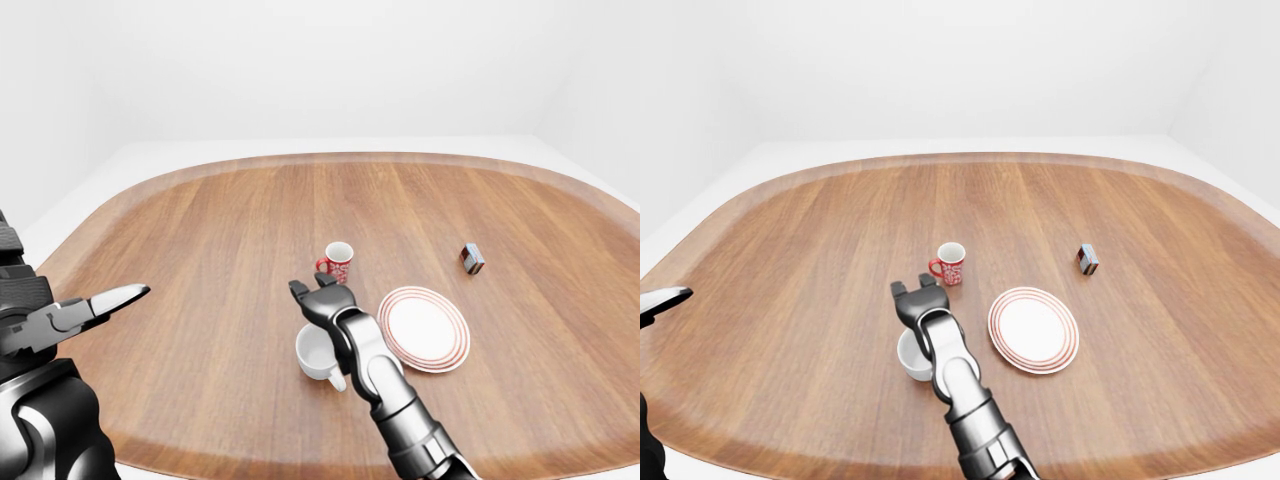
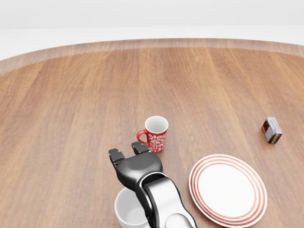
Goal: Put the white mug on the plate.
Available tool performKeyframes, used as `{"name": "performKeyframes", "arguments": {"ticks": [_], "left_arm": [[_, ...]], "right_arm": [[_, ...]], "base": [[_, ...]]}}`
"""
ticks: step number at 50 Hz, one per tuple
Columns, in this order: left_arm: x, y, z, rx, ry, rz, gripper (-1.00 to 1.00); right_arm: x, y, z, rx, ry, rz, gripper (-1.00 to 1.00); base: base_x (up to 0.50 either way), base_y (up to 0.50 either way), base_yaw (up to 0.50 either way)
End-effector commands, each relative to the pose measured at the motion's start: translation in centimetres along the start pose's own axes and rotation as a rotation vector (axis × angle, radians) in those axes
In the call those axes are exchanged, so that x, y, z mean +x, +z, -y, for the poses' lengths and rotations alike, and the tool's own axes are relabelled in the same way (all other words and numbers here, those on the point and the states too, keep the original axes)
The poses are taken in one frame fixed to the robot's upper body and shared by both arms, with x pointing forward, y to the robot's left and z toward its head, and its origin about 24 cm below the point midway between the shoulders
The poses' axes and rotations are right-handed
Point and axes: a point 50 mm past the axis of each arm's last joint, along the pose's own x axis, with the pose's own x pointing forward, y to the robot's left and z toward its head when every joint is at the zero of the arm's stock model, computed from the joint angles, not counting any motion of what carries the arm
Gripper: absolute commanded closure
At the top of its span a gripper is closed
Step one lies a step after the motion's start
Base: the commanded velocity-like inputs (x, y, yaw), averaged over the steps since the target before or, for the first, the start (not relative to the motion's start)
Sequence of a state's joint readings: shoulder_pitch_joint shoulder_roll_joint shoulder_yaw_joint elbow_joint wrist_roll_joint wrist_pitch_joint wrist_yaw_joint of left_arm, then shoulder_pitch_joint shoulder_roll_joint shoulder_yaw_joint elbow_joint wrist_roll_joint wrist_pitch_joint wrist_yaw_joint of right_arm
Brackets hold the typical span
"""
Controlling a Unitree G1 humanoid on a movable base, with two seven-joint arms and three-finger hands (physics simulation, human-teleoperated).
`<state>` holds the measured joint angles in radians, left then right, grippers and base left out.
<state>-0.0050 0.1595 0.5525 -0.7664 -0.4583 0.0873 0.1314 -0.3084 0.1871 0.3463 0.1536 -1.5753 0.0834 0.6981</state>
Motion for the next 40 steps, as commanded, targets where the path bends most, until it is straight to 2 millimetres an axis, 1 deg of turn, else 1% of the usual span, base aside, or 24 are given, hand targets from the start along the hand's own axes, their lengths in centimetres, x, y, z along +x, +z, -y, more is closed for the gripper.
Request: {"name": "performKeyframes", "arguments": {"ticks": [1,7,11,17,23,26,40], "left_arm": [[0.0,-0.1,0.0,-0.002,-0.001,-0.004,-1.00],[0.0,-0.1,0.0,-0.003,-0.001,-0.003,-1.00],[0.0,-0.1,0.0,-0.003,0.000,-0.003,-1.00],[0.0,-0.1,0.0,-0.002,0.001,-0.006,-1.00],[0.0,-0.1,0.0,-0.003,0.002,-0.005,-1.00],[-0.1,-0.1,0.0,-0.003,0.002,-0.006,-1.00],[-0.1,-0.2,0.0,-0.003,0.001,-0.009,-1.00]], "right_arm": [[0.0,1.4,0.0,-0.005,0.004,0.033,-1.00],[0.3,2.4,-0.5,-0.010,0.028,0.057,-1.00],[0.7,2.6,-0.5,-0.009,0.050,0.063,-1.00],[1.8,2.4,-0.8,-0.006,0.101,0.062,-1.00],[2.1,2.4,-1.2,0.000,0.132,0.067,-1.00],[2.3,2.3,-2.0,0.000,0.164,0.065,-1.00],[3.0,2.0,-2.4,0.010,0.208,0.065,-1.00]], "base": [[0.00,0.00,0.00],[0.00,0.00,0.00],[0.00,0.00,0.00],[0.00,0.00,0.00],[0.00,0.00,0.00],[0.00,0.00,0.00],[0.00,0.00,0.00]]}}
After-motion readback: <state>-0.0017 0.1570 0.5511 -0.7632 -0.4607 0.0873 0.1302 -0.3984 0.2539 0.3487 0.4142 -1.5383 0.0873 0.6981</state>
